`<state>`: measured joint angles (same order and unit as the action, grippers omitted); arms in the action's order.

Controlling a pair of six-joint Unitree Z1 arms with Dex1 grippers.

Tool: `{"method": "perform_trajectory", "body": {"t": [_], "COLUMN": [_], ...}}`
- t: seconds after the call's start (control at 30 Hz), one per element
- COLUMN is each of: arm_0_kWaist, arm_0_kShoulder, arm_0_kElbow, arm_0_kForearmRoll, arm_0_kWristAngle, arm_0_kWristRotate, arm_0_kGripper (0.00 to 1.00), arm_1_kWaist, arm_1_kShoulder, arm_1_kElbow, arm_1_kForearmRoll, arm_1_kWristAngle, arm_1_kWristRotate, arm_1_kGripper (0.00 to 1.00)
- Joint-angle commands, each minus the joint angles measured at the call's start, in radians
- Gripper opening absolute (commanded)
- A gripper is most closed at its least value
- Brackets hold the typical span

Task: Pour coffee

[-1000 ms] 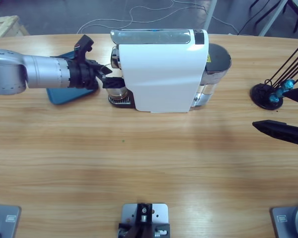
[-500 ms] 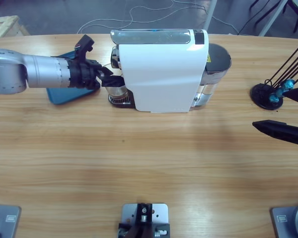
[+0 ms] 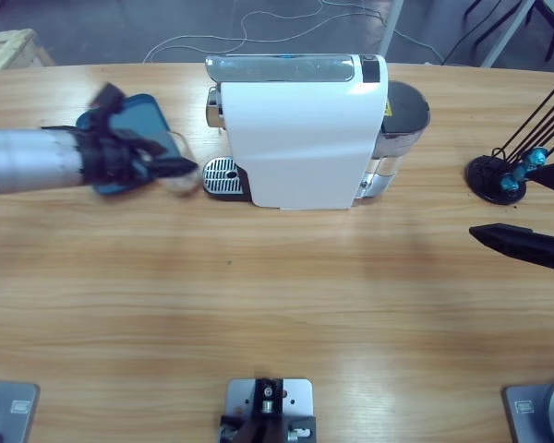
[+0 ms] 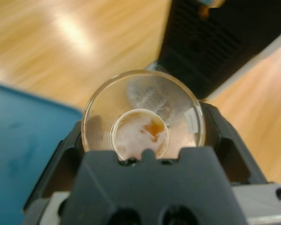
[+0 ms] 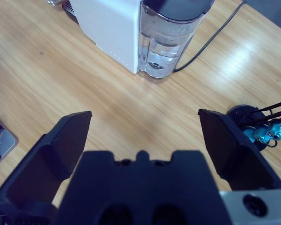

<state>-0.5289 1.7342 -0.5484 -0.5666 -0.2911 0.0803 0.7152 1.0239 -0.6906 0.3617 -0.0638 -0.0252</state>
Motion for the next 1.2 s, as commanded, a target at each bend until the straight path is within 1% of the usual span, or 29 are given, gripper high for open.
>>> {"method": "perform_trajectory", "body": {"t": [0.03, 0.13, 0.2, 0.33, 0.43, 0.47, 0.5, 0.53, 0.57, 0.67, 0.73, 0.87, 0.93, 1.0, 1.07, 1.1, 1.13, 1.2], "arm_0_kWaist": [0.209, 0.288, 0.310, 0.322, 0.322, 0.322, 0.322, 0.322, 0.322, 0.322, 0.322, 0.320, 0.304, 0.228, 0.156, 0.094, 0.033, -0.040], "arm_0_kShoulder": [-0.129, -0.078, -0.007, 0.122, 0.165, 0.175, 0.182, 0.183, 0.182, 0.153, 0.088, -0.146, -0.259, -0.444, -0.594, -0.667, -0.725, -0.797], "arm_0_kElbow": [0.060, 0.045, 0.039, 0.005, -0.013, -0.015, -0.016, -0.015, -0.015, -0.012, -0.014, -0.038, -0.041, -0.065, -0.110, -0.123, -0.112, -0.069], "arm_0_kForearmRoll": [-0.003, -0.018, -0.069, -0.130, -0.137, -0.137, -0.137, -0.136, -0.136, -0.128, -0.082, 0.141, 0.245, 0.409, 0.597, 0.695, 0.748, 0.769], "arm_0_kWristAngle": [0.094, 0.113, 0.134, 0.134, 0.129, 0.127, 0.128, 0.131, 0.132, 0.131, 0.127, 0.125, 0.124, 0.125, 0.121, 0.105, 0.089, 0.064], "arm_0_kWristRotate": [-0.014, -0.012, -0.011, -0.017, -0.023, -0.029, -0.035, -0.036, -0.036, -0.036, -0.040, -0.039, -0.040, -0.042, -0.042, -0.044, -0.045, -0.053], "arm_0_kGripper": [0.471, 0.471, 0.471, 0.471, 0.476, 0.542, 0.716, 0.911, 0.978, 0.982, 0.982, 0.982, 0.982, 0.982, 0.982, 0.982, 0.982, 0.982], "arm_1_kWaist": [0.004, 0.004, 0.004, 0.004, 0.004, 0.004, 0.004, 0.004, 0.004, 0.004, 0.004, 0.004, 0.004, 0.004, 0.004, 0.004, 0.004, 0.008], "arm_1_kShoulder": [0.033, 0.032, 0.034, 0.027, 0.025, 0.027, 0.028, 0.027, 0.028, 0.030, 0.032, 0.033, 0.033, 0.033, 0.030, 0.028, 0.027, 0.021], "arm_1_kElbow": [0.039, 0.039, 0.040, 0.045, 0.045, 0.045, 0.045, 0.045, 0.045, 0.045, 0.046, 0.046, 0.046, 0.046, 0.046, 0.046, 0.046, 0.046], "arm_1_kForearmRoll": [-0.012, -0.012, -0.013, -0.017, -0.017, -0.017, -0.018, -0.018, -0.019, -0.020, -0.020, -0.021, -0.021, -0.021, -0.021, -0.021, -0.021, -0.021], "arm_1_kWristAngle": [-0.001, -0.002, -0.001, -0.002, -0.002, -0.002, -0.002, -0.002, -0.002, -0.002, -0.002, -0.002, -0.001, 0.003, 0.025, 0.043, 0.063, 0.094], "arm_1_kWristRotate": [-0.010, -0.010, -0.010, -0.010, -0.010, -0.010, -0.010, -0.010, -0.010, -0.010, -0.010, -0.010, -0.010, -0.010, -0.010, -0.010, -0.010, -0.010], "arm_1_kGripper": [1.000, 1.000, 1.000, 1.000, 1.000, 1.000, 1.000, 1.000, 1.000, 1.000, 1.000, 1.000, 1.000, 1.000, 1.000, 1.000, 1.000, 1.000]}}
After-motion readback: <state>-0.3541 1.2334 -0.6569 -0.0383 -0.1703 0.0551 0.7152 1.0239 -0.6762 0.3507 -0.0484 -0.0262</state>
